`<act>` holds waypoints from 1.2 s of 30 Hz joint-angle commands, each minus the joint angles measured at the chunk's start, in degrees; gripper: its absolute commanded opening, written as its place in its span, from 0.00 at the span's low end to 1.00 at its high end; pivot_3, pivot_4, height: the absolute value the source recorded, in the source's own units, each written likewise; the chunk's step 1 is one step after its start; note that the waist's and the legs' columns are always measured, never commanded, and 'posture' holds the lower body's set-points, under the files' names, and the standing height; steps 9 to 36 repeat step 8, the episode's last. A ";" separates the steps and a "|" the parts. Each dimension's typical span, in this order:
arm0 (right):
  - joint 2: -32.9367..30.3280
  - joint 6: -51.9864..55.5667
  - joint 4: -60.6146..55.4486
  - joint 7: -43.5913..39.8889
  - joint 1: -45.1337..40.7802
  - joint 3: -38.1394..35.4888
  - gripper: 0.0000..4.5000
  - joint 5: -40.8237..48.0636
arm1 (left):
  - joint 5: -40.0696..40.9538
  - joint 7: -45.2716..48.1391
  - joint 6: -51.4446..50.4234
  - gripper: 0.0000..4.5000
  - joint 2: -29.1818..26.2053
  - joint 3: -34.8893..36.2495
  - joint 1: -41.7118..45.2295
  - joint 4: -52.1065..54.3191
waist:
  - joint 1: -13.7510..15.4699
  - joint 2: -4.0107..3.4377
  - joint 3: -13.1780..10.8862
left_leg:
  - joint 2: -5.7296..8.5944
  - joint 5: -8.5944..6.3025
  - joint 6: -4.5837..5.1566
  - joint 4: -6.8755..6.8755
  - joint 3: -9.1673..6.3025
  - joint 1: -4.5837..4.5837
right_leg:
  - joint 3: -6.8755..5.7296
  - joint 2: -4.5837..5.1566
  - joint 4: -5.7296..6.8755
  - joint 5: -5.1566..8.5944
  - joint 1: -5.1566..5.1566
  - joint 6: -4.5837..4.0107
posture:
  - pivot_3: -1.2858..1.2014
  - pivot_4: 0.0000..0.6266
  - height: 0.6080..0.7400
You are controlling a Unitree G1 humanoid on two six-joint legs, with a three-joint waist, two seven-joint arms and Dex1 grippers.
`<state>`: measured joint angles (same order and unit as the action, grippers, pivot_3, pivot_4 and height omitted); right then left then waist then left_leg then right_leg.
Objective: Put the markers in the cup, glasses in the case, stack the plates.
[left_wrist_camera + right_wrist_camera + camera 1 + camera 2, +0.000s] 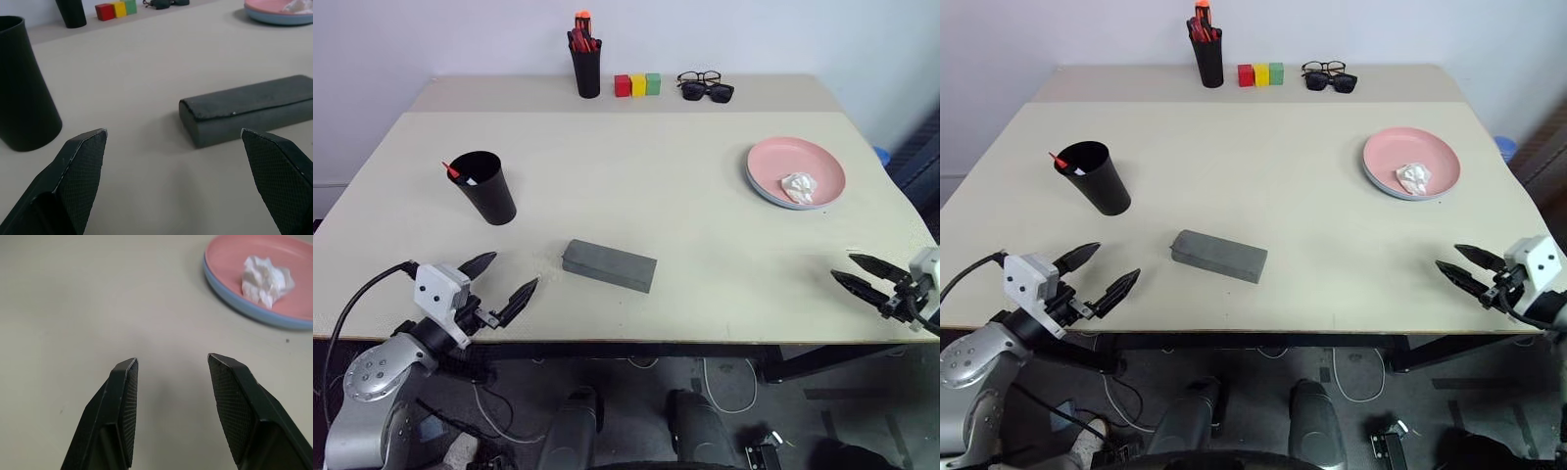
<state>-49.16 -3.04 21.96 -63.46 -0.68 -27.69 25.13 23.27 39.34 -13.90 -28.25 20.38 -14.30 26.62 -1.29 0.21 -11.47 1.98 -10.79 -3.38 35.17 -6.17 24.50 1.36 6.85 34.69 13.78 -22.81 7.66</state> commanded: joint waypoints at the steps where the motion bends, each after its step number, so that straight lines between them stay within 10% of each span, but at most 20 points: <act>1: -1.32 -1.25 -1.29 -0.48 -0.37 -3.19 0.50 1.75 | 0.71 0.05 1.08 1.00 -1.26 1.08 0.60 0.43 | -0.05 -0.09 0.05 | -0.04 -0.02 0.03 -0.06 0.01 0.01 | -0.03 -0.01 -0.25 -0.03 0.08 -0.04 | 0.52 0.24 1.00; 36: 1.08 -2.17 -3.44 0.04 2.10 -3.31 0.50 1.72 | 1.38 -0.34 -1.03 1.00 -2.55 0.69 1.50 1.19 | 0.46 -0.08 0.06 | -0.03 -0.07 0.18 -0.18 0.07 -0.01 | -0.02 -0.01 -0.34 -0.18 0.18 -0.24 | 0.52 0.24 1.00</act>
